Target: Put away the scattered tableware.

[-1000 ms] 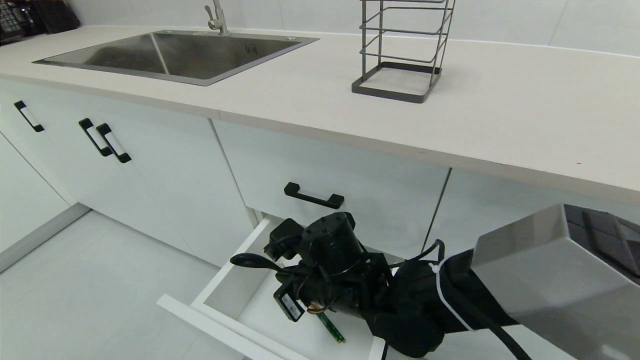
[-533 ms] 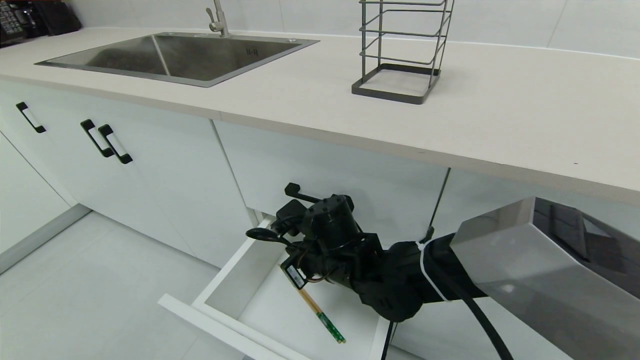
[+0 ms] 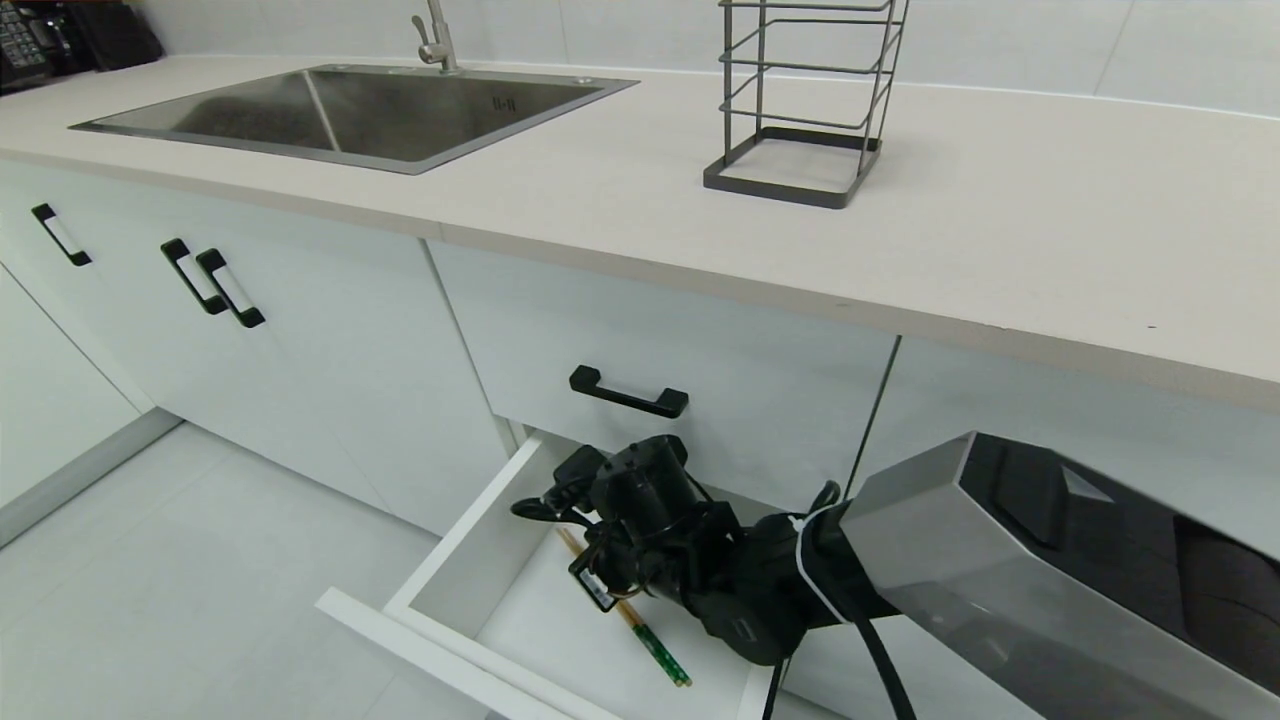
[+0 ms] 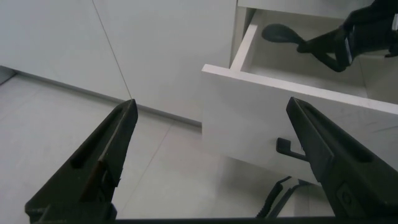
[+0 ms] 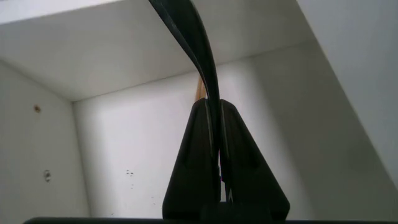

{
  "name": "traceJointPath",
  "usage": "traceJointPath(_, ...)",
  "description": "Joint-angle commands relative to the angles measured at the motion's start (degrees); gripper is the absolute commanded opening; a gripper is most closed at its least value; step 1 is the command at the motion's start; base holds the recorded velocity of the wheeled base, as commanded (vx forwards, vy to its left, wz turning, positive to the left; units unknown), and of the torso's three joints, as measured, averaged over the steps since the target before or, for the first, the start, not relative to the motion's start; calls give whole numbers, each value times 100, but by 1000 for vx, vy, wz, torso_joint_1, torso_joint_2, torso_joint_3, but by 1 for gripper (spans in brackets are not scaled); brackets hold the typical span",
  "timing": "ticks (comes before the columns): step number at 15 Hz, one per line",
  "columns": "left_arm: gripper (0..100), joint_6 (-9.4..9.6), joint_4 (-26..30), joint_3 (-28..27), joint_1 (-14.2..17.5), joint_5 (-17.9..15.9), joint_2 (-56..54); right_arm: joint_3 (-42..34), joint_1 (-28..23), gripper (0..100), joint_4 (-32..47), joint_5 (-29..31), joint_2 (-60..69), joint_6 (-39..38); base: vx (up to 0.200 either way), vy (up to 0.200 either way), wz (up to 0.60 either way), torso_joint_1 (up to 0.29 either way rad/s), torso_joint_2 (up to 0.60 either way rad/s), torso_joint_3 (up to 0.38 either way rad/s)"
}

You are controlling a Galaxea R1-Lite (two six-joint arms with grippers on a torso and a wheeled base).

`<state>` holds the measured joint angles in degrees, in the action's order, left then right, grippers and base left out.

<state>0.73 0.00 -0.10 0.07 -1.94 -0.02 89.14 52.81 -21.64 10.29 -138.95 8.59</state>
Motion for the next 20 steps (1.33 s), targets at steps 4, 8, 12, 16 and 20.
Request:
traceJointPath(4,100,6,0,1,-7,0,2,157,-8,0,28,35,-282,-33,0,0,0,0,0,0)
traceJointPath(8,100,6,0,1,1,0,2,244,-8,0,248,149,-449,-33,0,0,0,0,0,0)
traceJointPath(12,100,6,0,1,1,0,2,218,-25,0,257,175,-590,-42,0,0,0,0,0,0)
traceJointPath(16,100,6,0,1,1,0,2,253,-34,0,257,184,-730,-42,0,0,0,0,0,0)
traceJointPath(20,100,-3,0,1,1,0,2,350,-43,0,248,219,-888,-42,0,0,0,0,0,0)
